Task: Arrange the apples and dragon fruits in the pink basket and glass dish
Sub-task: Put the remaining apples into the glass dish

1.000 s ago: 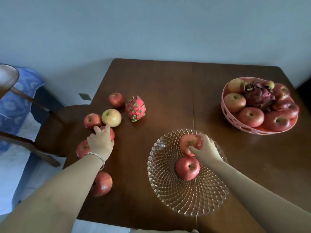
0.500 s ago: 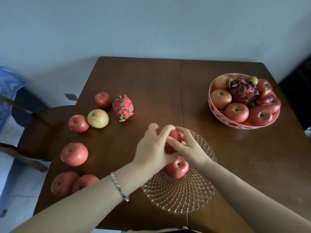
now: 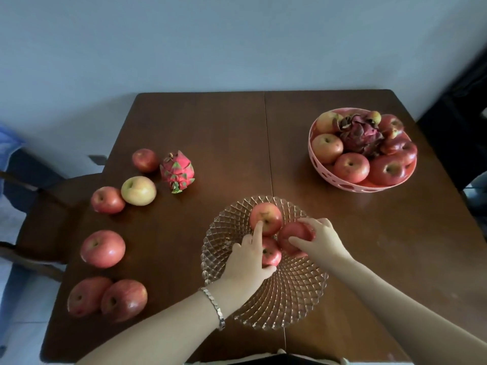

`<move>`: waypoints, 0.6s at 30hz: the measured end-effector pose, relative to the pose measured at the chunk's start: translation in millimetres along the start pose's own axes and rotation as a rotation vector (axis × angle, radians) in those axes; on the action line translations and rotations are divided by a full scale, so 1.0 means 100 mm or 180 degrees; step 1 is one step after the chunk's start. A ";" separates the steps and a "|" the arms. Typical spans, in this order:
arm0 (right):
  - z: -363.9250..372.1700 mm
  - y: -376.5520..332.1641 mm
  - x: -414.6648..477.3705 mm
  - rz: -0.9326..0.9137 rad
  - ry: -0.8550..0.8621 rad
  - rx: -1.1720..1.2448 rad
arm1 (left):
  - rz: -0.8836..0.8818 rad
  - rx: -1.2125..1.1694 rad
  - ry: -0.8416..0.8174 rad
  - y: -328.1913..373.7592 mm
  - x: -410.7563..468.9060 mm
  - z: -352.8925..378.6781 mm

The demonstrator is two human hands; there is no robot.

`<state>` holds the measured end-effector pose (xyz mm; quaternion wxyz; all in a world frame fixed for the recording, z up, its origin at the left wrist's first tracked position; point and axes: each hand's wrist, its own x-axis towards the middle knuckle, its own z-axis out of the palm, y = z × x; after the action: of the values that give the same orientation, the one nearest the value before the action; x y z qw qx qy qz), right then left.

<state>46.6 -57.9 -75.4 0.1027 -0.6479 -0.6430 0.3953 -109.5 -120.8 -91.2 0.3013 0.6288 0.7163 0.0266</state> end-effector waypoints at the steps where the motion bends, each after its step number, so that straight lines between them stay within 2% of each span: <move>1: 0.02 0.01 0.00 -0.0041 0.0009 -0.0051 | -0.0023 -0.0103 -0.0027 0.00 0.00 0.00; 8: 0.11 0.07 -0.02 -0.0479 0.0481 -0.0610 | -0.0157 -0.0609 0.0100 -0.03 -0.03 0.01; 11: 0.13 0.10 -0.03 -0.0648 0.0191 -0.0667 | -0.0178 -0.0651 0.0108 -0.03 -0.04 0.02; 14: 0.14 0.15 -0.06 -0.0827 -0.0173 -0.1083 | -0.0192 -0.0731 0.0105 -0.03 -0.03 0.03; 18: 0.12 0.12 -0.03 -0.0872 -0.0064 -0.1660 | -0.0191 -0.0540 0.0147 -0.02 -0.03 0.05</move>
<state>47.8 -67.3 -89.8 -0.0213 -0.5556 -0.8053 0.2056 -109.0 -125.8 -95.2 0.3375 0.5785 0.7368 0.0925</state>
